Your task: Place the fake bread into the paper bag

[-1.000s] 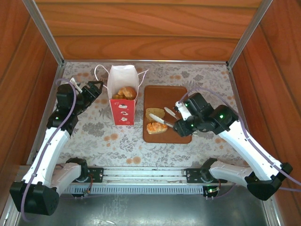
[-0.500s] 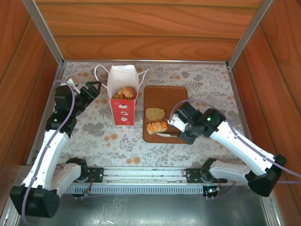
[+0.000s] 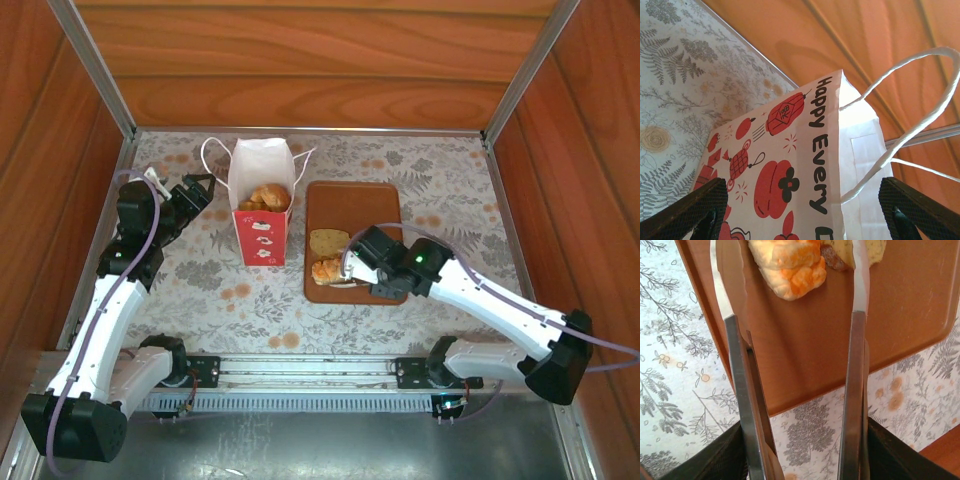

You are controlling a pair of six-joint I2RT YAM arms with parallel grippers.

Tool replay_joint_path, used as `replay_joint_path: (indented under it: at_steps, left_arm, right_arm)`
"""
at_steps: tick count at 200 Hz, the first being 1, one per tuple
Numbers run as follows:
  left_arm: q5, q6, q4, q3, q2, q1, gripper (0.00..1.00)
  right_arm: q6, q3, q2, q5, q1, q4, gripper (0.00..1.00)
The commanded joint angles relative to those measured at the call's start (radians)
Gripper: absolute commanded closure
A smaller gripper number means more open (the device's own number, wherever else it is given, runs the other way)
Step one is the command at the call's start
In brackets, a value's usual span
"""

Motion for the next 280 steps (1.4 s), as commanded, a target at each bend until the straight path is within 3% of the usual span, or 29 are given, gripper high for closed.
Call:
replay_joint_path:
  at_steps: [1,78,119,174,227,280]
  left_arm:
    - [0.001,0.011,-0.01,-0.002,0.002,0.008,0.17]
    - [0.003,0.008,-0.02,0.005,-0.005,0.008,0.17]
    - [0.018,0.017,-0.024,0.014,-0.012,0.008,0.18]
    - [0.038,0.013,-0.033,0.03,-0.023,0.006,0.22]
    - [0.091,0.002,-0.031,0.067,0.032,-0.026,0.28]
    - [0.067,0.011,-0.031,0.112,0.123,-0.102,0.34]
  right_arm:
    - [-0.056,-0.003,0.025,0.037,0.018,0.053,0.42]
    - [-0.023,0.01,0.15,0.08,0.027,0.003,0.51]
    - [0.044,0.051,0.138,0.128,0.034,-0.054,0.7]
    - [0.123,0.062,-0.032,0.032,0.034,-0.022,0.73]
    - [0.271,0.133,-0.205,-0.154,0.034,0.077,0.78]
    - [0.447,0.271,-0.214,-0.259,0.034,0.161,0.82]
